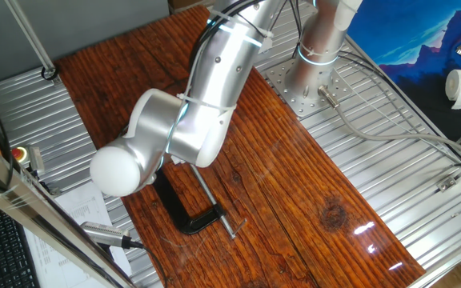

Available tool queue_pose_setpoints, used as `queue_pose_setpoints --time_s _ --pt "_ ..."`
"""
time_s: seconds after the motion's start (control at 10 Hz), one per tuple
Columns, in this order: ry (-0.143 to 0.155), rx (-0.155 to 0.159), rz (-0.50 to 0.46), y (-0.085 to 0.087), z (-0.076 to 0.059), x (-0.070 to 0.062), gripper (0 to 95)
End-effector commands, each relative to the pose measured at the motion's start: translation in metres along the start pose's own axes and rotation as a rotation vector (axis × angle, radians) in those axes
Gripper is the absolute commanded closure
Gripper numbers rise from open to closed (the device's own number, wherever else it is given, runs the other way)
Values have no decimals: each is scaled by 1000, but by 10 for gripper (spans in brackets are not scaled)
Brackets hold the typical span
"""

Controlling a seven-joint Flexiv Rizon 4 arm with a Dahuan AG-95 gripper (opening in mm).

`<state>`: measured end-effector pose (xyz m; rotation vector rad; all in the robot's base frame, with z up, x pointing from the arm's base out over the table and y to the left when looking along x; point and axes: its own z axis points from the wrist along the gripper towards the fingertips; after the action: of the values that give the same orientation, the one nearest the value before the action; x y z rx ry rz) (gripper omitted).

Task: Install the light bulb by rotating it

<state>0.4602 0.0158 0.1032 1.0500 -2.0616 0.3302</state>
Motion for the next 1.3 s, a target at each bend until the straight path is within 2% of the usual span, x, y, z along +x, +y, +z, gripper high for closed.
queue_pose_setpoints --time_s 0.1,0.5,1.1,1.2,1.3 --pt "8 2 -1 0 0 1 760" --pt "12 6 17 0 -2 0 760" --pt "13 8 29 2 -6 -11 760" --pt "16 9 30 3 -7 -13 760" --pt "33 18 24 3 -7 -14 760"
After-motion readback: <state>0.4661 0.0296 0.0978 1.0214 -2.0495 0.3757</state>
